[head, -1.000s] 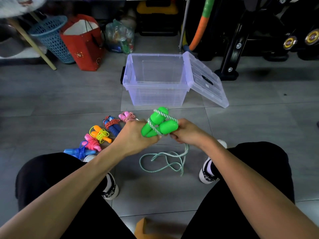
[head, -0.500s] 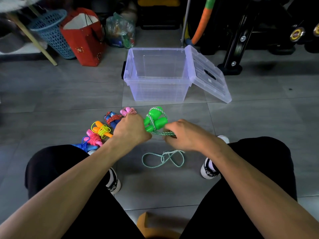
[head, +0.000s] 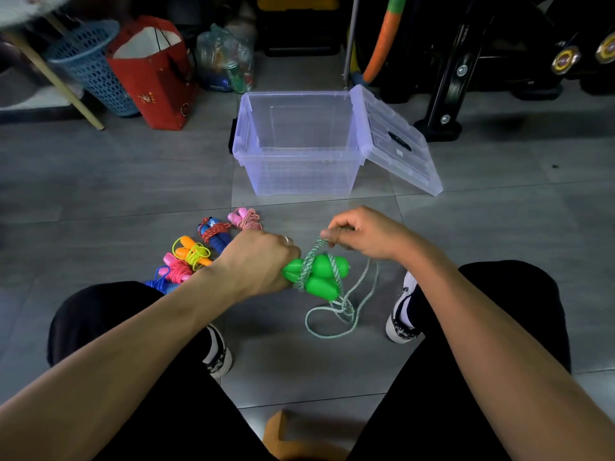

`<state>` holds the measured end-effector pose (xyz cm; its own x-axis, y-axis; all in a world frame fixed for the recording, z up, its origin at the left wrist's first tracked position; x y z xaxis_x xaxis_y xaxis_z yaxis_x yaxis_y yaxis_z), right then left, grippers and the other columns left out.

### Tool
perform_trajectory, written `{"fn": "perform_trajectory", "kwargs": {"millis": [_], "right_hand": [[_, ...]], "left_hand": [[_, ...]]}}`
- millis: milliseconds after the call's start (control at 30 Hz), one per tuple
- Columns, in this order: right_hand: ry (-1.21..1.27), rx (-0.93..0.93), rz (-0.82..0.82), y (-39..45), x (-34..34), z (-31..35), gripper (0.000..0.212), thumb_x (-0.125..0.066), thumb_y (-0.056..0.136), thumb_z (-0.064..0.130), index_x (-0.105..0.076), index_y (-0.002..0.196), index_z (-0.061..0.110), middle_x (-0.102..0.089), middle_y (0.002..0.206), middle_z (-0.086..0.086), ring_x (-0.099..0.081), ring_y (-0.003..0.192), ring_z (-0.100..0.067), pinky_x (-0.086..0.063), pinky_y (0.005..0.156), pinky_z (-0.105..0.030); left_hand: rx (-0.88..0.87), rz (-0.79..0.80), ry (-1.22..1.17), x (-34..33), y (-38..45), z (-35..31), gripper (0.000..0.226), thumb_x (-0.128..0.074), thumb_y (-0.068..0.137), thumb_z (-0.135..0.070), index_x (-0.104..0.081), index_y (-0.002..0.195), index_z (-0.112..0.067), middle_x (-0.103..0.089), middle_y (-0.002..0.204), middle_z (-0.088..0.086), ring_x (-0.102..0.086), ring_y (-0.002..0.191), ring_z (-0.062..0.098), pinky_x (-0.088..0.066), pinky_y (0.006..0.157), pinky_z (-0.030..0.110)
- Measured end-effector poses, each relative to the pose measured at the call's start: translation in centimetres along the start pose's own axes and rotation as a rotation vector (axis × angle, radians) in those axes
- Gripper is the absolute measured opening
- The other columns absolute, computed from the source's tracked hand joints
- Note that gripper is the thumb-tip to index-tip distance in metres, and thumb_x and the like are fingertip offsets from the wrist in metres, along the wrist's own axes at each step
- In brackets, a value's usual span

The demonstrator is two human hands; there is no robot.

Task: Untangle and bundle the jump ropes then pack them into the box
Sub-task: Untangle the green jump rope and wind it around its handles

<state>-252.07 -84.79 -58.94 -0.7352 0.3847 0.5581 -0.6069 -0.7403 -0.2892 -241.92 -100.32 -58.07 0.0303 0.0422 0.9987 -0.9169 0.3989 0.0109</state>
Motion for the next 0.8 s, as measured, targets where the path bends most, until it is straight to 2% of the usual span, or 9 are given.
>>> {"fn": "perform_trajectory", "kwargs": {"millis": [67,133,200,233,333,467,567,667,800], "right_hand": [[0.196,-0.048,0.034,0.2,-0.5,-0.5,0.035,-0.061,0.095,0.033,-0.061,0.075,0.003,-0.042,0.057,-0.002,-0.034,0.052,-0.014,-0.029,0.05,-0.026],[0.327,-0.069,0.016,0.2,-0.9,-0.5,0.031,-0.058,0.095,0.024,-0.059,0.081,-0.004,-0.039,0.063,-0.01,-0.032,0.052,-0.014,-0.027,0.048,-0.025],[0.372,-0.097,-0.009,0.1,-1.3,-0.3,0.023,-0.049,0.098,0.011,-0.06,0.079,0.005,-0.038,0.061,-0.009,-0.032,0.048,-0.01,-0.026,0.048,-0.023],[0.367,-0.116,-0.017,0.1,-1.6,-0.3,0.028,-0.045,0.099,0.007,-0.059,0.075,0.01,-0.039,0.057,-0.007,-0.031,0.045,-0.008,-0.026,0.047,-0.022],[0.147,-0.086,-0.061,0.1,-2.7,0.0,0.035,-0.046,0.101,0.016,-0.057,0.068,0.018,-0.046,0.053,0.005,-0.039,0.043,-0.004,-0.032,0.051,-0.023],[-0.227,0.072,-0.048,-0.9,-3.9,1.8,0.03,-0.046,0.101,0.032,-0.05,0.076,0.016,-0.047,0.062,0.011,-0.045,0.06,-0.013,-0.028,0.058,-0.028],[-0.34,0.139,-0.052,-1.7,-3.7,2.9,0.029,-0.051,0.098,0.035,-0.047,0.077,0.014,-0.041,0.059,0.008,-0.039,0.056,-0.013,-0.026,0.058,-0.033],[-0.381,0.183,-0.131,-1.8,-2.6,3.8,0.026,-0.056,0.095,0.037,-0.054,0.08,0.016,-0.042,0.057,0.009,-0.04,0.058,-0.018,-0.033,0.058,-0.034],[-0.291,0.154,-0.257,-0.9,0.0,3.2,0.028,-0.073,0.081,0.043,-0.06,0.076,0.019,-0.055,0.059,0.006,-0.05,0.057,-0.015,-0.043,0.059,-0.033]], "left_hand": [[0.065,-0.167,-0.107,0.3,-0.4,0.6,0.033,-0.046,0.067,-0.043,-0.059,0.06,-0.014,-0.059,0.058,0.002,-0.06,0.046,0.029,-0.046,0.039,0.029],[0.174,-0.232,-0.168,0.5,-0.6,1.0,0.032,-0.06,0.067,-0.043,-0.057,0.059,-0.012,-0.058,0.056,0.003,-0.058,0.046,0.029,-0.043,0.04,0.027],[0.322,-0.273,-0.254,0.7,-0.5,1.3,0.033,-0.079,0.064,-0.032,-0.055,0.06,-0.01,-0.057,0.057,0.006,-0.057,0.05,0.032,-0.04,0.046,0.028],[0.396,-0.287,-0.311,0.7,-0.5,1.5,0.032,-0.082,0.063,-0.026,-0.055,0.061,-0.009,-0.056,0.057,0.007,-0.056,0.052,0.033,-0.038,0.05,0.028],[0.569,-0.279,-0.44,0.6,-0.3,2.3,0.025,-0.076,0.069,-0.022,-0.055,0.066,-0.01,-0.05,0.059,0.004,-0.049,0.058,0.031,-0.031,0.058,0.027],[0.801,-0.111,-0.484,0.0,-0.3,4.0,0.026,-0.071,0.074,-0.03,-0.049,0.076,-0.017,-0.058,0.075,0.009,-0.054,0.074,0.036,-0.039,0.063,0.031],[0.794,0.065,-0.274,-0.5,-0.2,4.2,0.024,-0.066,0.079,-0.032,-0.059,0.096,-0.017,-0.065,0.101,0.015,-0.062,0.094,0.039,-0.045,0.069,0.036],[0.683,0.254,-0.042,-1.2,0.3,3.1,0.044,-0.063,0.085,-0.028,-0.055,0.125,-0.012,-0.057,0.127,0.023,-0.058,0.114,0.042,-0.05,0.084,0.041],[0.364,0.239,0.095,-1.0,1.2,0.9,0.031,-0.056,0.09,-0.028,-0.055,0.119,-0.016,-0.061,0.121,0.01,-0.062,0.107,0.035,-0.042,0.069,0.033]]}}
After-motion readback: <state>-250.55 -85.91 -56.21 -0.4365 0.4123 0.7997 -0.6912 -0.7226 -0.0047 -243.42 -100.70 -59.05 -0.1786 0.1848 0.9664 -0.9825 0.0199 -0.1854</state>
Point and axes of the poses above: each hand's wrist, its own y-axis towards the middle knuckle, its own x-axis out of the back of the hand, z = x × y, the point moved 3 cm from there along y, towards the middle knuckle
